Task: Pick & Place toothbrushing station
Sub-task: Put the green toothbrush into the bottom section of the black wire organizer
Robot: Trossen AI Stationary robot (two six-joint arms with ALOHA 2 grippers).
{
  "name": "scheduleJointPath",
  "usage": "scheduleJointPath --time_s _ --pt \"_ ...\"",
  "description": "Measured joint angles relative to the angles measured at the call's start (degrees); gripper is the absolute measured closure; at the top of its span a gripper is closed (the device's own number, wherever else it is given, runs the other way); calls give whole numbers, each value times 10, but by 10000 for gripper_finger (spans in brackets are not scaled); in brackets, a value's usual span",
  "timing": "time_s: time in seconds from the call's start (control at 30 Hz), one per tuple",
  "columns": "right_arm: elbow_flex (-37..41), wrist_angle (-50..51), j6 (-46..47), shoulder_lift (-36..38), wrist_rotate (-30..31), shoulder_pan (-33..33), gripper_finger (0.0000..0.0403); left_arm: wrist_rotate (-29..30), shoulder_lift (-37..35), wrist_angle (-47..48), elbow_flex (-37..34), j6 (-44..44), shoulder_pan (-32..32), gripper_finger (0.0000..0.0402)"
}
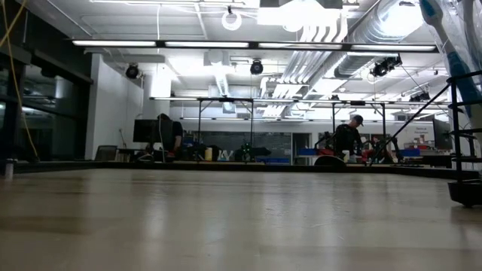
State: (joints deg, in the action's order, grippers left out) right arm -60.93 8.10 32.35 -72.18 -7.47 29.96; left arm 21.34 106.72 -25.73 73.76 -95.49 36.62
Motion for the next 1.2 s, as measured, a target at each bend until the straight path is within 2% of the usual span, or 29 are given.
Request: scheduleJointPath --time_s 0.27,0.47,1.2 --pt "0 97 -24 73 133 72 395 1 0 0 0 77 0 286" --pt "0 177 -15 92 220 118 395 2 0 0 0 106 0 286" --pt "0 285 84 89 316 234 395 2 0 -1 0 111 0 286"
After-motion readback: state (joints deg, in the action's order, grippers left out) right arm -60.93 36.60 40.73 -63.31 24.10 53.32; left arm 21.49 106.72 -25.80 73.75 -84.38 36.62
